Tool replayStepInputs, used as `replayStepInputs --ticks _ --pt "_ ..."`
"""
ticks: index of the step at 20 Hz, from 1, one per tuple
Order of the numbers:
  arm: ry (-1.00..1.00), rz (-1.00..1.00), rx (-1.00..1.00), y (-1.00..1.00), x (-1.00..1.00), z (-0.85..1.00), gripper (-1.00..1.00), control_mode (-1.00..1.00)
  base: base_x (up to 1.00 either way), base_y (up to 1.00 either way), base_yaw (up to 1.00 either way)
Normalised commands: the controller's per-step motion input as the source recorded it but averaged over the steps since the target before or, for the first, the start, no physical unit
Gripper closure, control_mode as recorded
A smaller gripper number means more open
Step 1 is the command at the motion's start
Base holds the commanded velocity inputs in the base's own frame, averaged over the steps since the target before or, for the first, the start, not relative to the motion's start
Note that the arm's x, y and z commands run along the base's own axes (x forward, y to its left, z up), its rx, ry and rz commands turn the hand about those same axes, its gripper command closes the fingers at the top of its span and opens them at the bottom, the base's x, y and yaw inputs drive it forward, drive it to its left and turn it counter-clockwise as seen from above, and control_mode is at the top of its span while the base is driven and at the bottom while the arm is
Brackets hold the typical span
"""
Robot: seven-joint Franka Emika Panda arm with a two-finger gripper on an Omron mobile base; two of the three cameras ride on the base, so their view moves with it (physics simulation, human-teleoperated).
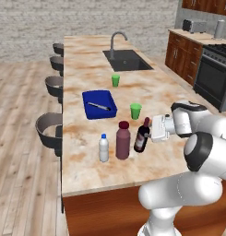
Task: Place the drinks on the dining counter in a tight cluster.
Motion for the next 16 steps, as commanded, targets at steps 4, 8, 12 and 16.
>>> replayStepInputs --ticks 4,8,12,16 --pt "0.00 0.00 0.00 0.00 0.00 0.00 1.00 -1.00 0.00 0.00 0.00" --pt "0.00 0.00 0.00 0.00 0.00 0.00 -1.00 -1.00 0.00 0.00 0.00" --pt "0.00 0.00 0.00 0.00 0.00 0.00 -1.00 -1.00 0.00 0.00 0.00" --pt "0.00 0.00 0.00 0.00 0.00 0.00 -1.00 -1.00 0.00 0.00 0.00"
